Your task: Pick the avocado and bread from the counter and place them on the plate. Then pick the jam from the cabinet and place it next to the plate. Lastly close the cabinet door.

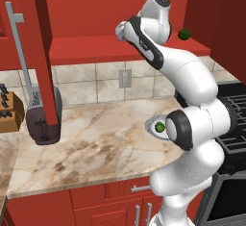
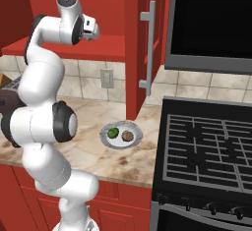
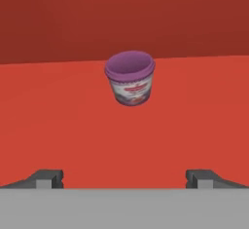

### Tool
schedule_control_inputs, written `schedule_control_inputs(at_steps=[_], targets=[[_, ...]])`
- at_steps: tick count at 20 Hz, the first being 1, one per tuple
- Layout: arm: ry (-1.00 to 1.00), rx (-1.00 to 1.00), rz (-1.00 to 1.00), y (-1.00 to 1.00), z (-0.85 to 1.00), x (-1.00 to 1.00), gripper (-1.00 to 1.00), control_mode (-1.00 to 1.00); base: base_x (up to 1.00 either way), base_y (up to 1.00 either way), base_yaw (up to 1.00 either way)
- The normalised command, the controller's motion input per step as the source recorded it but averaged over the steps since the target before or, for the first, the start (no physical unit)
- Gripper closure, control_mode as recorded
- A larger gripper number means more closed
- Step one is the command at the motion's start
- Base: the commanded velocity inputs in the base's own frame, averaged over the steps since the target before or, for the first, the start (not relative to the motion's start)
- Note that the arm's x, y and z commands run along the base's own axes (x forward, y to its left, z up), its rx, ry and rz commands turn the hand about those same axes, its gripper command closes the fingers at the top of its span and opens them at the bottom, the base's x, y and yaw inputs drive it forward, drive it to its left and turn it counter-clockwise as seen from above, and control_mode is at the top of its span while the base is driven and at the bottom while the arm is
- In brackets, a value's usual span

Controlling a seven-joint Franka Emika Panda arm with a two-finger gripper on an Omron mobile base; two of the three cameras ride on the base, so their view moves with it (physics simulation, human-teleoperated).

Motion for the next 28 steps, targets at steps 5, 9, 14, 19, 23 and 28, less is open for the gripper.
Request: schedule_control_inputs(at_steps=[5,9,14,19,23,28], targets=[[-0.08,0.00,0.00,0.01,0.00,0.23,-1.00,-1.00,0.00,0.00,0.00],[0.00,0.00,0.00,0.08,0.00,0.17,-1.00,-1.00,0.00,0.00,0.00],[0.00,0.00,0.00,0.04,0.00,0.25,-1.00,-1.00,0.00,0.00,0.00],[0.00,0.00,0.00,0.01,0.00,0.34,-1.00,-1.00,0.00,0.00,0.00],[0.00,0.00,0.00,0.07,0.00,0.38,-1.00,-1.00,0.00,0.00,0.00],[0.00,0.00,0.00,0.18,0.00,0.37,-1.00,-1.00,0.00,0.00,0.00]])
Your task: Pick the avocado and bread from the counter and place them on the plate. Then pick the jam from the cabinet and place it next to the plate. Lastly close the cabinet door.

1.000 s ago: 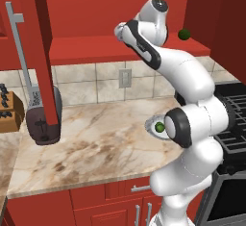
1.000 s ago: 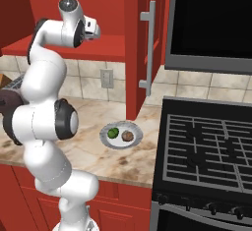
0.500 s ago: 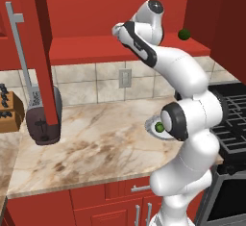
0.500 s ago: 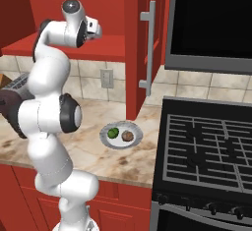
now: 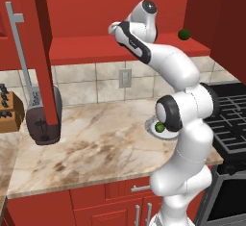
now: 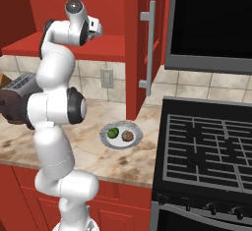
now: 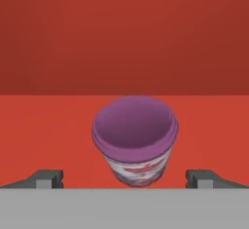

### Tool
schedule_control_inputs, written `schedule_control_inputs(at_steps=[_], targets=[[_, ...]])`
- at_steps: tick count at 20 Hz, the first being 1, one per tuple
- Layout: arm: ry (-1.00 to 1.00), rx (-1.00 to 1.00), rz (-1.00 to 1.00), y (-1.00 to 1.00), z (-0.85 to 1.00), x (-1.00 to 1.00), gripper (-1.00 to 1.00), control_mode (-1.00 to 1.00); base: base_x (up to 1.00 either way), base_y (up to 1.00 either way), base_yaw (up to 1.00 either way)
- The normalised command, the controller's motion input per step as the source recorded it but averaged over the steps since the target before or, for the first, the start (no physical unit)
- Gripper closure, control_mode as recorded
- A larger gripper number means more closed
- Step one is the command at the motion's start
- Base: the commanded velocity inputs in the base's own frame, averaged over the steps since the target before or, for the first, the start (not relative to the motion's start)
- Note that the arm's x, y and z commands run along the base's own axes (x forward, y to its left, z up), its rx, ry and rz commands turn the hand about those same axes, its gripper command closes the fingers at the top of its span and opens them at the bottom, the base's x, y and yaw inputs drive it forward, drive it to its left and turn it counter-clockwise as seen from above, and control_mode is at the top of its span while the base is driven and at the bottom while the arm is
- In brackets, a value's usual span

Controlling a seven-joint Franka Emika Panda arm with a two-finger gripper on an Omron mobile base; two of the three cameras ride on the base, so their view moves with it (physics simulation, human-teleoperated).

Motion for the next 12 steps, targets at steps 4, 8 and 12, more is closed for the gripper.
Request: schedule_control_inputs(at_steps=[4,8,12], targets=[[0.00,0.00,0.00,0.17,0.00,0.38,-1.00,-1.00,0.00,0.00,0.00],[0.00,0.00,0.00,0.03,0.00,0.28,-1.00,-1.00,0.00,0.00,0.00],[0.00,0.00,0.00,0.00,0.00,0.18,-1.00,-1.00,0.00,0.00,0.00]])
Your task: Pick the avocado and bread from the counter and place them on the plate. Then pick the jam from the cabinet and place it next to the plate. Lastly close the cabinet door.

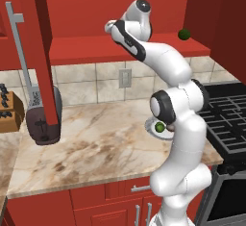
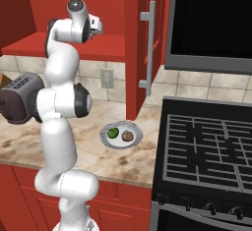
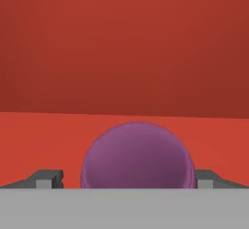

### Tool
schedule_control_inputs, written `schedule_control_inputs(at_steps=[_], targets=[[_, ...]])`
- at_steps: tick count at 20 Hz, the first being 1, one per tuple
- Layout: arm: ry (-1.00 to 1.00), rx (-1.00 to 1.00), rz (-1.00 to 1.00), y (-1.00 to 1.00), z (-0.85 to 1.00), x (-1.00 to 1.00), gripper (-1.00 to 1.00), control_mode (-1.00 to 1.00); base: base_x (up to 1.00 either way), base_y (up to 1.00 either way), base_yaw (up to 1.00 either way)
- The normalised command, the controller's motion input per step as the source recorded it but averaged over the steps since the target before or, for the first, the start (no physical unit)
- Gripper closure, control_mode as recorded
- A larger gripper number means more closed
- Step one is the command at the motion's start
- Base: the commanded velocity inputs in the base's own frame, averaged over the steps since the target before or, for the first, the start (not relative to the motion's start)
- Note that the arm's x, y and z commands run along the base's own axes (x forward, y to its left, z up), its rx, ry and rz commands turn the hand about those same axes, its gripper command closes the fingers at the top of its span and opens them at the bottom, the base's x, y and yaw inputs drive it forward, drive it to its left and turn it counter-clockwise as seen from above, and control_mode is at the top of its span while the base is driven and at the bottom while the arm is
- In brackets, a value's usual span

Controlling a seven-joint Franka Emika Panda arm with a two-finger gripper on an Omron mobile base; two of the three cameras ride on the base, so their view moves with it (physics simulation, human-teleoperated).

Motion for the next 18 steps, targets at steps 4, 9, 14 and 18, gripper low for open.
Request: schedule_control_inputs(at_steps=[4,9,14,18], targets=[[0.00,0.00,0.00,0.00,0.00,0.10,-1.00,-1.00,0.00,0.00,0.00],[0.01,0.00,0.00,0.00,0.00,0.01,1.00,-1.00,0.00,0.00,0.00],[0.01,0.00,0.00,-0.08,-0.03,0.00,1.00,-1.00,0.00,0.00,0.00],[0.00,0.00,0.00,-0.09,-0.04,0.00,1.00,-1.00,0.00,0.00,0.00]])
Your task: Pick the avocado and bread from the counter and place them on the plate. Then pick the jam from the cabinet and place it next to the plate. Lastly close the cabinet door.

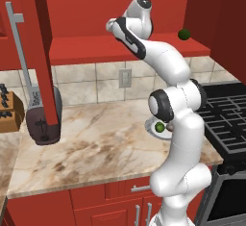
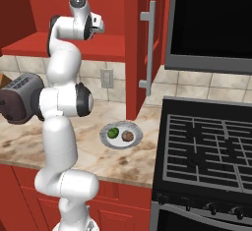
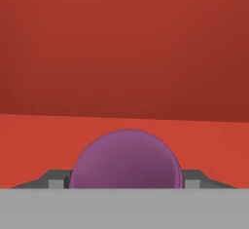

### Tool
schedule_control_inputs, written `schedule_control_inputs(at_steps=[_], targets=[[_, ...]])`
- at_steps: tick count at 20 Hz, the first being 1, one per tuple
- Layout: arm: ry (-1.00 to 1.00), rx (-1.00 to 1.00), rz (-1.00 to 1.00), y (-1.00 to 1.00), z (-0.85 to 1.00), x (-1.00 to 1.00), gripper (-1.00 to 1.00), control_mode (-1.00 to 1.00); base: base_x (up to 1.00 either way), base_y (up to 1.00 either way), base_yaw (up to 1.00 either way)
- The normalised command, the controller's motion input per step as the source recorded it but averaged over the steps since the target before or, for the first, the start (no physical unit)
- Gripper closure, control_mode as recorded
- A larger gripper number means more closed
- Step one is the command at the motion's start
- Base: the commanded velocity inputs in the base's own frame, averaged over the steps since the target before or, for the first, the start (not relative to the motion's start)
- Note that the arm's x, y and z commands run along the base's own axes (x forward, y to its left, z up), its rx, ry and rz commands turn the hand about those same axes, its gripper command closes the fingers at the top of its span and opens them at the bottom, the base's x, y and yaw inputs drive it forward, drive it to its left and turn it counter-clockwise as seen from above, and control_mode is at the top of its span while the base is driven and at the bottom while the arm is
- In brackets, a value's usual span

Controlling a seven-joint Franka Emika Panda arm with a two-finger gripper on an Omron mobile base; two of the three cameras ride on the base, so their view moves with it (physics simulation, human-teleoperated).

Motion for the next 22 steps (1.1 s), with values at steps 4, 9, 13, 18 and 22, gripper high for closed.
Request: schedule_control_inputs(at_steps=[4,9,13,18,22], targets=[[0.00,0.00,0.00,0.00,0.00,0.00,1.00,-1.00,0.00,0.00,0.00],[0.00,0.00,0.00,0.00,0.01,-0.35,1.00,-1.00,0.00,0.00,0.00],[-0.03,0.00,0.01,0.00,0.02,-0.96,1.00,-1.00,0.00,0.00,0.00],[0.00,-0.02,0.02,0.00,0.00,-1.00,1.00,-1.00,0.00,0.00,0.00],[-0.01,-0.03,0.03,0.00,0.00,-1.00,1.00,-1.00,0.00,0.00,0.00]])
